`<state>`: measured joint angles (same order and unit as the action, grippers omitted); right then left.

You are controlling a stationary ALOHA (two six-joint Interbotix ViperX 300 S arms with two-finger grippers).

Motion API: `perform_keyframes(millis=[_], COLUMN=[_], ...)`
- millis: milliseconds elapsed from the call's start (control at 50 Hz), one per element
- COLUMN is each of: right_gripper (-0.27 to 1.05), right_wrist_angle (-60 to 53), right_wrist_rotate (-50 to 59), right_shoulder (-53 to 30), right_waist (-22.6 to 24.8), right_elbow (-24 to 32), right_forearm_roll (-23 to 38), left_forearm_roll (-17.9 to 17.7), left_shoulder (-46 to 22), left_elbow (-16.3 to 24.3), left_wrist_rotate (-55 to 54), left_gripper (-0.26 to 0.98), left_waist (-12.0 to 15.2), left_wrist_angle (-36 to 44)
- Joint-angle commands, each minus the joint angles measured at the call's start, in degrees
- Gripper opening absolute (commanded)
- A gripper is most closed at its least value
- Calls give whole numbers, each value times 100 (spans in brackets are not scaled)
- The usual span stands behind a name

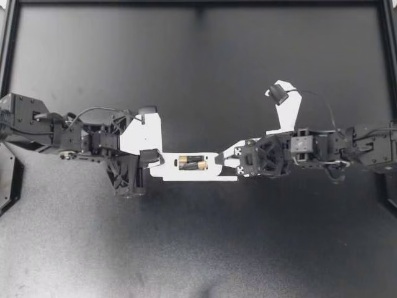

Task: Place the battery into the slot of the remote controller.

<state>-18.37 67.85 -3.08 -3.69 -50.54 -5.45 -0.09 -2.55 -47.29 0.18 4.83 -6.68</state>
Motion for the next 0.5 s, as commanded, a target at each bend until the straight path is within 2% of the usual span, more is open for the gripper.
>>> perform_keyframes(millis=[0,180,480], right_gripper=[-11,-13,-13], right_wrist_angle=[255,615,650], right_wrist_rotate=[26,18,0], right_shoulder=[9,-299,-580], right_waist=[-70,-70,-158], right_elbow=[237,589,738], right_forearm_roll=[0,0,9], left_forearm_roll=[-9,-9,-9], left_shoulder=[35,26,26], left_elbow=[88,79,53], left_wrist_rotate=[-9,-9,-9], left_gripper=[-18,-18,-18], left_waist=[9,9,9], left_wrist_angle=[-9,-9,-9])
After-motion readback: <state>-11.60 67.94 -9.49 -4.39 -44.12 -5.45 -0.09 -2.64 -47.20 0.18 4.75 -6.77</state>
